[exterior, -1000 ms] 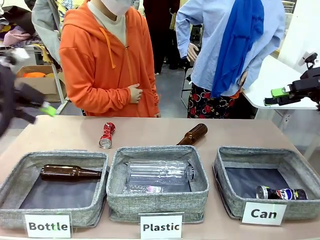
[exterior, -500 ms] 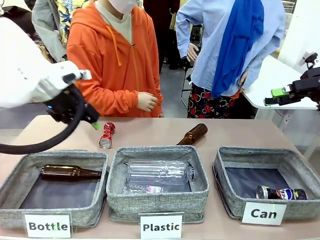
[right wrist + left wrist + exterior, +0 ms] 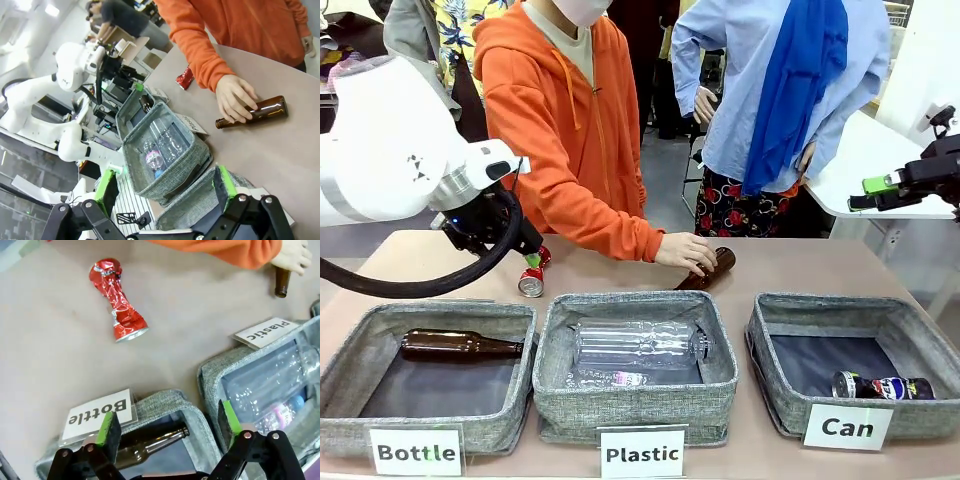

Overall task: Sort the can waste into the basket.
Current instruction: Pick up the can waste from the table and place it in the right Fabric basket.

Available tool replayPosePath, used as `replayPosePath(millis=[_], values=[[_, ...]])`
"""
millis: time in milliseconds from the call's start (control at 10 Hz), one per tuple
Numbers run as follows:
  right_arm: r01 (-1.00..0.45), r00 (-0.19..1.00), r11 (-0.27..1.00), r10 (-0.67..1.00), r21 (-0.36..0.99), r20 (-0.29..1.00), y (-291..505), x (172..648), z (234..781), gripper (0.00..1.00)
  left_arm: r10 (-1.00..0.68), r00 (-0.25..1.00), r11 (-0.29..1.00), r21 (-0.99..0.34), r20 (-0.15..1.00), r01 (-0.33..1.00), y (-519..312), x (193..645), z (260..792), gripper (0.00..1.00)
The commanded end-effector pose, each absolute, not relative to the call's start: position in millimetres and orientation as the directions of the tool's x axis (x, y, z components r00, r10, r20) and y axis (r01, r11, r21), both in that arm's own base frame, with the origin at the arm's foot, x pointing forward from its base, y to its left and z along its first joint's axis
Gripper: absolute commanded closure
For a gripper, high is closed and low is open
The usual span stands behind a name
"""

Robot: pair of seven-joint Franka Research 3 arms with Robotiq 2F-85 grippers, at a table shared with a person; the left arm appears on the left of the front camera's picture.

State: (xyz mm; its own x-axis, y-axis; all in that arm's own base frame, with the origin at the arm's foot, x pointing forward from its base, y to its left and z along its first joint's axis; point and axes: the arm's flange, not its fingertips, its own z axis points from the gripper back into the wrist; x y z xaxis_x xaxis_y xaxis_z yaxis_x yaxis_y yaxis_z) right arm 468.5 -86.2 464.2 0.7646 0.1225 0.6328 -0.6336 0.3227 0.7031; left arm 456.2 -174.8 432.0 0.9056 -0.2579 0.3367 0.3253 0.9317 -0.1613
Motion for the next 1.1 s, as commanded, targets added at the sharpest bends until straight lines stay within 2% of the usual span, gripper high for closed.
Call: replayPosePath(millis=[0,100,200,300,500,700,1000], values=[[-0.634,0.763,0.337,0.123,0.696,0.635,-85,465,464,0.00,-0.258,0.907,0.932,-0.163,0.332,0.324,-175,459,429,0.00],[-0.634,0.763,0.337,0.123,0.696,0.635,-85,465,464,0.00,-0.235,0.920,0.930,-0.203,0.313,0.306,-165,471,434,0.00],[-0.634,0.763,0.337,0.123,0.696,0.635,-85,465,464,0.00,-0.198,0.951,0.896,-0.350,0.239,0.275,-133,501,439,0.00],[-0.634,0.763,0.337,0.123,0.696,0.635,-85,465,464,0.00,-0.207,0.956,0.854,-0.440,0.206,0.279,-95,505,440,0.00],[-0.634,0.763,0.337,0.123,0.696,0.635,-85,465,464,0.00,-0.152,0.958,0.784,-0.561,0.244,0.267,-5,469,449,0.00],[-0.634,0.763,0.337,0.123,0.696,0.635,-85,465,464,0.00,-0.003,0.961,0.722,-0.664,0.277,0.194,76,427,440,0.00],[-0.634,0.763,0.337,0.123,0.696,0.635,-85,465,464,0.00,0.299,0.934,0.628,-0.777,0.193,-0.040,174,356,410,0.00]])
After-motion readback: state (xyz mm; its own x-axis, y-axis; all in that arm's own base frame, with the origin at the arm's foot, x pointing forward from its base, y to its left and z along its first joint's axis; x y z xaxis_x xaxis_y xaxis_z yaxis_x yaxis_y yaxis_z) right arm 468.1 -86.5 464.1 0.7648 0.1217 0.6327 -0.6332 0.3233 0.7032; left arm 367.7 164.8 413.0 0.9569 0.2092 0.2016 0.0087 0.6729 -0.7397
